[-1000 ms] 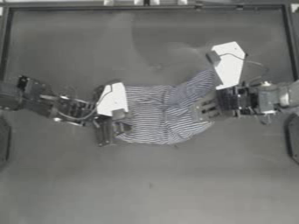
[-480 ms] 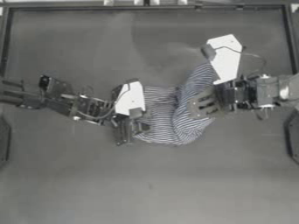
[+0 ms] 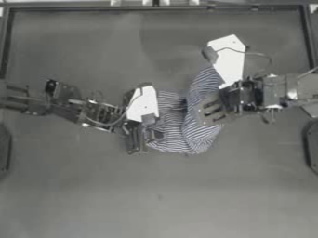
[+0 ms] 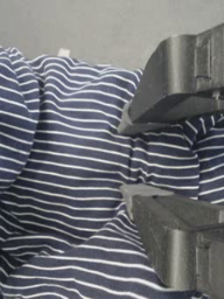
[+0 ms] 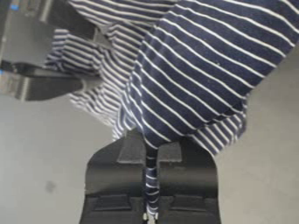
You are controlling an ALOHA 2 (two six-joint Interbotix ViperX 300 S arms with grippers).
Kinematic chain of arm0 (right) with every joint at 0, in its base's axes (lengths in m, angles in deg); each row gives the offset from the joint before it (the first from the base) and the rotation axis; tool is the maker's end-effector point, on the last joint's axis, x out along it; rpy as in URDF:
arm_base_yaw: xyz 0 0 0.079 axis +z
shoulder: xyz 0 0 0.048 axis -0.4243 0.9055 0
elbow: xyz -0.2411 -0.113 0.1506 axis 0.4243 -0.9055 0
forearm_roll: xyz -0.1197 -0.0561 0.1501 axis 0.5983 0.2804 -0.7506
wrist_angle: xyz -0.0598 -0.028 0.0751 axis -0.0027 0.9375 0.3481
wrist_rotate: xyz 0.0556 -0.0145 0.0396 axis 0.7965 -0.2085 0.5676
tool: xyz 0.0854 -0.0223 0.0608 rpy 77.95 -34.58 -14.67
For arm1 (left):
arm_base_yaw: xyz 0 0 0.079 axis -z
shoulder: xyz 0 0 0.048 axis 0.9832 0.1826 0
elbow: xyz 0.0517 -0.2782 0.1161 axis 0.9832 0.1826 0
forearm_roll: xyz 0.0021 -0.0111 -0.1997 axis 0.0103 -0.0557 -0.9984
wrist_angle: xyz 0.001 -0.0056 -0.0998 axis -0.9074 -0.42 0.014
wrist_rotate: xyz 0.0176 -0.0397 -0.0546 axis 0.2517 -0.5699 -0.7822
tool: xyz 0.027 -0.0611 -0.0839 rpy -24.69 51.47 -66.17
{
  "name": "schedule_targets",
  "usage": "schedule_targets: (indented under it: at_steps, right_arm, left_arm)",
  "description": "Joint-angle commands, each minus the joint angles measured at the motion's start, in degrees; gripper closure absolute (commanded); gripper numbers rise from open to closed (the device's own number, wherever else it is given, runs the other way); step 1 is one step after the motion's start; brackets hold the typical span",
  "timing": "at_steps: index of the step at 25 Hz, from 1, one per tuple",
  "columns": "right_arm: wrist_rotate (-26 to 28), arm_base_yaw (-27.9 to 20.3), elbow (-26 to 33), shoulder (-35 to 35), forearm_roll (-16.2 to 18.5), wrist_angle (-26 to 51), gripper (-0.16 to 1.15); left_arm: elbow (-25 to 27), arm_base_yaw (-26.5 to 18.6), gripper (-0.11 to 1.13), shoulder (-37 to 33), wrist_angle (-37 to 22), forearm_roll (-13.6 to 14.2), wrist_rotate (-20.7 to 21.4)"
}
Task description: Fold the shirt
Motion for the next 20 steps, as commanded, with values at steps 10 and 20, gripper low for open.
schedule_targets:
  at_steps: [10,20]
  right_arm:
    - [-2.5,-0.7,4.2,0.8,-1.8,4.0,0.91]
    - [-7.2,-1.1,12.5,7.5,-4.1,10.3,0.91]
  left_arm:
    - [2.9,-0.9,0.21,-17.9,-9.0,2.1,0.3]
    - [9.8,-0.9,0.21,-25.5,-12.7,1.4,-0.1]
